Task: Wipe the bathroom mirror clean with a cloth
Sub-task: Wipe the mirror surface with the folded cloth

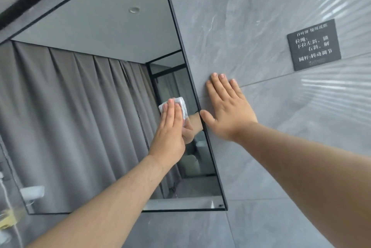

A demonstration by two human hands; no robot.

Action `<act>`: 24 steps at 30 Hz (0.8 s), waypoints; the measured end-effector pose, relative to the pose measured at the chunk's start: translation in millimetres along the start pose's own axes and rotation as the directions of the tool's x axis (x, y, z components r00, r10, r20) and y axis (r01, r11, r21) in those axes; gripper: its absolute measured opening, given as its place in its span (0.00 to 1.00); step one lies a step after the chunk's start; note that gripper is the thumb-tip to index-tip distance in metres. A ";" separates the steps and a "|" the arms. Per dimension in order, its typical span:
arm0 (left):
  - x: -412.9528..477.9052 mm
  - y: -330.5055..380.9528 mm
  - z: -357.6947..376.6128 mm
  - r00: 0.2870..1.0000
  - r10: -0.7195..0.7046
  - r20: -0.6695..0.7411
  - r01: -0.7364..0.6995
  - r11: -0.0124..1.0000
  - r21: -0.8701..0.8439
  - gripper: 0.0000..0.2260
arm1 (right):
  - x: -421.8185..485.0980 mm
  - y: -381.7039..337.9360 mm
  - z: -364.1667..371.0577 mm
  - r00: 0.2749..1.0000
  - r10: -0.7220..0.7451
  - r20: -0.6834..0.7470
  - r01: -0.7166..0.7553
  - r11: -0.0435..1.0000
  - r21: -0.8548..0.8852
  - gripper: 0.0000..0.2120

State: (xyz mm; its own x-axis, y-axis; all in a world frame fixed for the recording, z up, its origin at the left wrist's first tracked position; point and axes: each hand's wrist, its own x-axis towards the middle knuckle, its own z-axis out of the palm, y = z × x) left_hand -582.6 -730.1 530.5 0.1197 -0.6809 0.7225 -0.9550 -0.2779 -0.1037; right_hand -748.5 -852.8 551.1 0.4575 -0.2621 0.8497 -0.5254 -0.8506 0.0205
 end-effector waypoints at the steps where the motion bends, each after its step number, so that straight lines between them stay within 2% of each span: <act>1: -6.1 2.5 -0.7 0.999 0.006 0.034 -0.005 0.999 -0.037 0.38 | -3.3 -2.7 -8.0 0.999 0.013 0.049 -0.016 0.998 0.058 0.41; 3: -25.5 12.3 0.3 0.995 -0.002 0.103 0.017 0.990 -0.143 0.39 | -18.8 -8.5 -19.2 0.988 0.030 0.154 -0.059 0.980 0.188 0.36; 5: -51.6 29.7 2.2 0.989 -0.040 0.139 0.082 0.947 -0.310 0.36 | -51.3 -13.6 -27.1 0.954 0.087 0.288 -0.189 0.917 0.350 0.29; 7: -81.9 51.3 -0.9 0.979 -0.145 0.142 0.194 0.871 -0.452 0.31 | -99.6 -15.5 -32.9 0.891 0.150 0.430 -0.348 0.832 0.432 0.24; 9: -113.3 70.4 -1.5 0.946 -0.292 0.141 0.321 0.782 -0.534 0.22 | -154.9 -16.9 -37.7 0.822 0.217 0.527 -0.484 0.753 0.445 0.20; 11: -146.3 91.0 -0.1 0.888 -0.391 0.243 0.451 0.632 -0.630 0.14 | -208.3 -19.7 -42.4 0.754 0.286 0.591 -0.606 0.650 0.458 0.16; 13: -182.4 113.6 2.8 0.823 -0.403 0.401 0.554 0.413 -0.722 0.13 | -255.4 -25.8 -47.4 0.690 0.339 0.639 -0.700 0.538 0.470 0.15; 16: -236.4 151.9 1.2 0.697 -0.381 0.608 0.693 0.139 -0.707 0.09 | -314.7 -41.7 -66.0 0.605 0.390 0.694 -0.796 0.322 0.513 0.10; 18: -266.8 175.8 -4.0 0.632 -0.324 0.704 0.741 -0.012 -0.671 0.09 | -342.0 -54.4 -82.0 0.569 0.383 0.728 -0.820 0.202 0.535 0.16; 20: -299.9 195.9 -9.1 0.588 -0.265 0.764 0.775 -0.088 -0.626 0.13 | -368.4 -66.7 -98.2 0.531 0.412 0.740 -0.843 0.173 0.509 0.20; 22: -326.8 209.8 -18.5 0.540 -0.230 0.810 0.794 -0.180 -0.580 0.14 | -393.1 -76.2 -109.6 0.479 0.463 0.746 -0.872 0.157 0.463 0.16; 24: -352.4 218.5 -27.8 0.495 -0.165 0.853 0.802 -0.292 -0.521 0.11 | -418.8 -85.2 -120.2 0.420 0.506 0.753 -0.899 0.118 0.422 0.10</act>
State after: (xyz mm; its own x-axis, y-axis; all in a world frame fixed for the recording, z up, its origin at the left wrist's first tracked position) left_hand -840.9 -532.1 272.2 0.4485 -0.8690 -0.2088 0.2332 -0.1118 0.9660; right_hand -981.6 -615.7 256.9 0.4664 -0.8841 -0.0297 -0.1704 -0.0569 -0.9837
